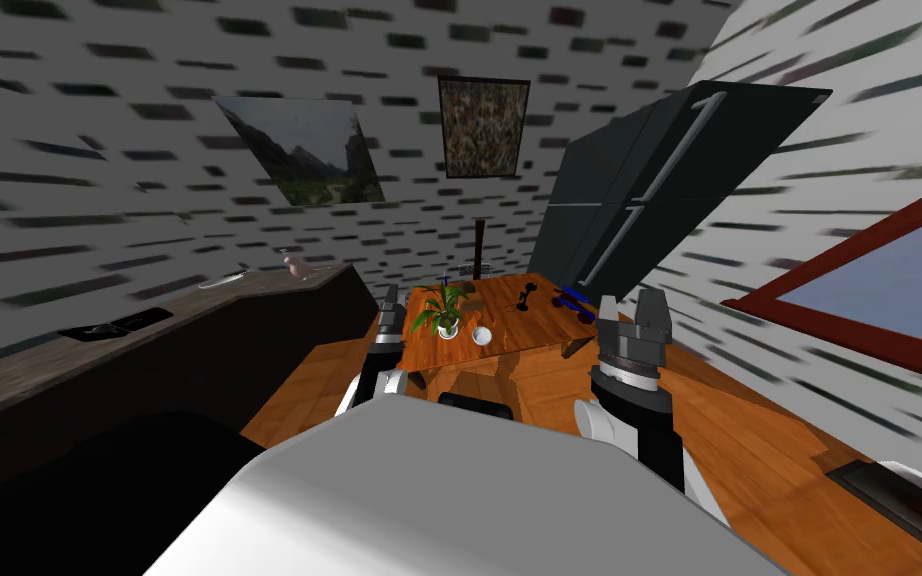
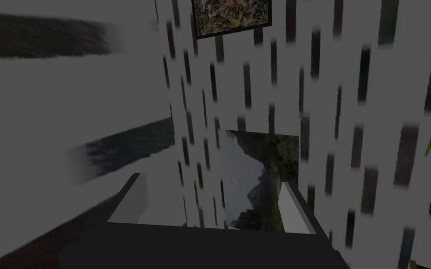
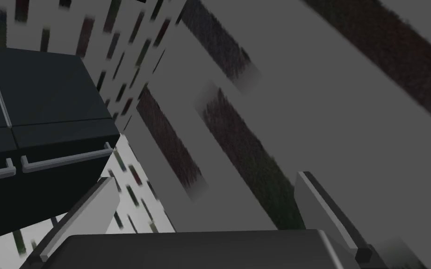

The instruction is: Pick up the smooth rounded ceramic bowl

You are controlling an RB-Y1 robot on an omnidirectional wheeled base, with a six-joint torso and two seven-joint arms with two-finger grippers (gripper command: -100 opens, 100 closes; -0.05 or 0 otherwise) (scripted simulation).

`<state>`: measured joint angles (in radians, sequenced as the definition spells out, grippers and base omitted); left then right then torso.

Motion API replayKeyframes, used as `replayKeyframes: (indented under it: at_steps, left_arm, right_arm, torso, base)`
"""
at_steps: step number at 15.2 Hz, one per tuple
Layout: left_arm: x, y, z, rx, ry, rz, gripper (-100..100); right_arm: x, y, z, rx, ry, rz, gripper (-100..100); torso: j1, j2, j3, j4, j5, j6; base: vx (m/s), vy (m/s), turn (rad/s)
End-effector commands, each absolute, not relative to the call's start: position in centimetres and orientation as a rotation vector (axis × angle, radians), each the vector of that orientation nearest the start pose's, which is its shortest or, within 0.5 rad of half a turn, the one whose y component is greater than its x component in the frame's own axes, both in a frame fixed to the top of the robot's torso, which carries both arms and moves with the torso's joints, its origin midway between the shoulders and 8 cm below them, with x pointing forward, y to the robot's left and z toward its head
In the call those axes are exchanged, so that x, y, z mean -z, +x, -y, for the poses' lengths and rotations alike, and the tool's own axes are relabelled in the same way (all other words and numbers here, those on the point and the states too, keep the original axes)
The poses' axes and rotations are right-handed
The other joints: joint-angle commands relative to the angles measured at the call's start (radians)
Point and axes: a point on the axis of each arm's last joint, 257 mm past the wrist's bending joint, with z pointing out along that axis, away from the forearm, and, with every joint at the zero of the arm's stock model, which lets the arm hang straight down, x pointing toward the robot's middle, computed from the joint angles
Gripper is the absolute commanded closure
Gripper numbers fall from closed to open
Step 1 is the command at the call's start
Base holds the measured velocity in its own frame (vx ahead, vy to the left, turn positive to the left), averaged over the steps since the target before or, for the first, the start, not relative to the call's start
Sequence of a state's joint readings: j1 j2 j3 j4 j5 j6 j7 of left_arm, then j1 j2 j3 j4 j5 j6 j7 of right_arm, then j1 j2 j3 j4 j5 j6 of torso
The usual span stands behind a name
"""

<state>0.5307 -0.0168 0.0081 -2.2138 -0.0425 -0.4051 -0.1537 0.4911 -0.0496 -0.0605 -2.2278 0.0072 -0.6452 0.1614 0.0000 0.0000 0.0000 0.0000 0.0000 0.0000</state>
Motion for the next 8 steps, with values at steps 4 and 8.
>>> replayKeyframes:
  at_steps: [4, 8]
  left_arm:
    - [6.3, 38.3, -28.8, 1.057, -0.704, -0.913, -100]
    - [9.8, 40.3, -29.4, 1.030, -0.731, -1.010, -100]
  right_arm:
    - [-3.2, 32.7, 28.9, -1.114, 0.468, -0.616, 0]
    - [-3.2, 32.7, 28.9, -1.114, 0.468, -0.615, 0]
  torso:
    - [-0.001, -0.001, 0.000, 0.000, 0.000, 0.000]
    - [-0.004, -0.002, -0.001, -0.001, -0.001, 0.000]
  base:
    - [0.011, -0.027, -0.006]
    - [0.027, -0.065, -0.007]
